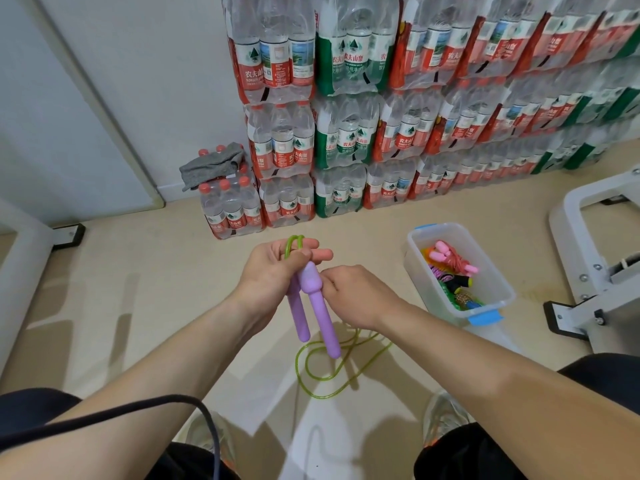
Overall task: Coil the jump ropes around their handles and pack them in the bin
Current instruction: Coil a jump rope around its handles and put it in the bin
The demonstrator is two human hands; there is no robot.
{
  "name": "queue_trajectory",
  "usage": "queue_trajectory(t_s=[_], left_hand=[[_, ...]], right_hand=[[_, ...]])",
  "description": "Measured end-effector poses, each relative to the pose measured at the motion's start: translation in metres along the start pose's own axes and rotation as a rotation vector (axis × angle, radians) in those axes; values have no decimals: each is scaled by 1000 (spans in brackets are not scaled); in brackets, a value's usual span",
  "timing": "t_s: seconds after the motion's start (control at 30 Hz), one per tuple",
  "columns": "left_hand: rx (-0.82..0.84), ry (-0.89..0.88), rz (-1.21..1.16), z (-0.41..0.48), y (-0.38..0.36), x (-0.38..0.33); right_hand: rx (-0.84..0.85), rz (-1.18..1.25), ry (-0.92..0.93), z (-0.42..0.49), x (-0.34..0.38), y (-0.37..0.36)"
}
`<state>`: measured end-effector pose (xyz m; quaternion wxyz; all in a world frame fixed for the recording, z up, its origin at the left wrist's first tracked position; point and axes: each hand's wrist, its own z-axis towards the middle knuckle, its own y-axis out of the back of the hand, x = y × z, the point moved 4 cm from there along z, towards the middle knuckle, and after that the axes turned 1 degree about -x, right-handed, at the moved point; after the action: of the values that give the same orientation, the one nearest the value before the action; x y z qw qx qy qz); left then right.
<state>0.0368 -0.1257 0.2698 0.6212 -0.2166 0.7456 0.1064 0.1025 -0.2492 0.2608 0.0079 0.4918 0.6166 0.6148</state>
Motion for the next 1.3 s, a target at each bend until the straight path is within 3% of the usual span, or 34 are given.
queue_trajectory(t_s=[0.17,0.43,0.57,0.67,0.77,1.0,1.13,1.3], left_hand=[[-42,-13,-22,0,3,-1],[-243,-78,106,7,17,-4],[-379,-105,132,9,22,-5],[-500,-138,133,13,31,-12],[-579,-145,110,15,38,-17],[-653,-104,-75,18,31,-3],[-696,-94,-111,22,28,-6],[-717,-4,-252,25,23,-6]], right_hand=[[77,133,35,2,5,-5],[25,222,-27,-1,-3,3],[-130,164,17,-4,1,-2],[-274,292,-19,-5,1,-2],[-243,453,-19,-4,1,-8],[-221,464,115,-16,31,-39],[-222,810,20,-22,40,-56],[-352,760,-85,-23,40,-57]])
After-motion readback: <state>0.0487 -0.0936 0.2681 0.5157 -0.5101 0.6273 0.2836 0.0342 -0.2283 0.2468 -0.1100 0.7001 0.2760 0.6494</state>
